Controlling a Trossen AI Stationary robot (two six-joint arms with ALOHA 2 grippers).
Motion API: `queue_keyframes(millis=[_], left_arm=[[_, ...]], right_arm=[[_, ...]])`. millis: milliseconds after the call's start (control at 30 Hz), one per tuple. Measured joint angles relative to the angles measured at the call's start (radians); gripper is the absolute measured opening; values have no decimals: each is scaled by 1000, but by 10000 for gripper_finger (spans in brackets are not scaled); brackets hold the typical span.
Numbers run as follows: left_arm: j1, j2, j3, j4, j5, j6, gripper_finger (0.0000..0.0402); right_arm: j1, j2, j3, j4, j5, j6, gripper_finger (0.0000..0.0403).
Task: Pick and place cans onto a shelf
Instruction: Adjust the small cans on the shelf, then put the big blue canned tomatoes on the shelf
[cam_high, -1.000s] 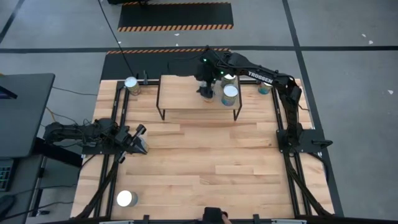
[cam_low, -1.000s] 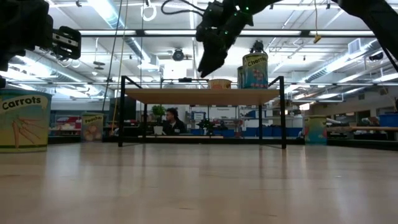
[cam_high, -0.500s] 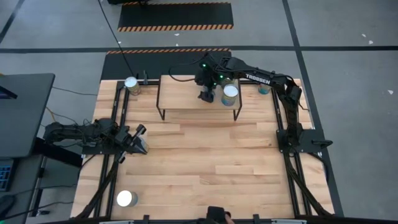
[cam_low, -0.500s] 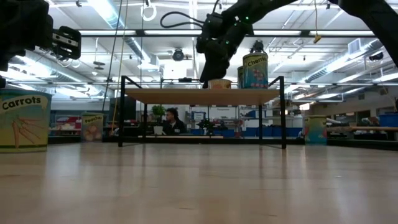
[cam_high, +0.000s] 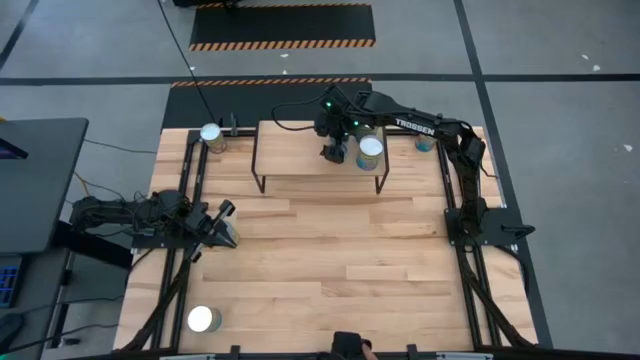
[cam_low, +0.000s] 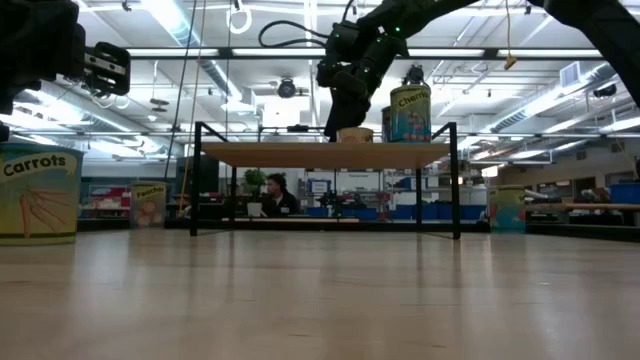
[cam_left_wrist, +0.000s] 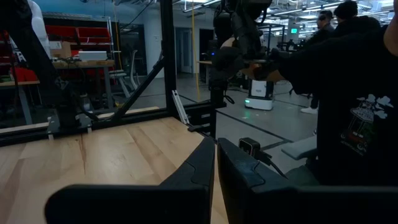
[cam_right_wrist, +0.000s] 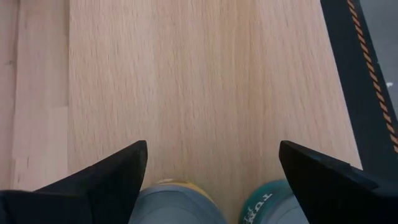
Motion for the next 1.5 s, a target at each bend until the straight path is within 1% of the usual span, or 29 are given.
queue_keyframes(millis=[400,467,567,633,700,800,867,967,1167,1367,1500], left_arm=[[0,0,0,0,0,0,27],[0,0,0,0,0,0,27],[0,0,0,0,0,0,27],[0,0,0,0,0,0,27],[0,0,0,0,0,0,27],[0,0,0,0,0,0,27],[0,0,0,0,0,0,27],[0,0,0,0,0,0,27],[0,0,0,0,0,0,27],[0,0,0,0,0,0,27],[0,0,0,0,0,0,27]], right_arm=[[37,-2,1,-41,17,-10,373],[47,-2,25,-63,18,-20,373],[66,-2,90,-80,18,-23,373],[81,-2,157,-135,27,-23,373],[100,-4,227,-187,61,-23,373],[117,-4,337,-309,108,-17,373],[116,-7,403,-350,97,27,373],[93,-45,441,-389,102,94,372],[11,-174,407,-427,135,190,357],[-78,-369,298,-346,168,278,344],[-106,-504,147,-286,290,347,341]])
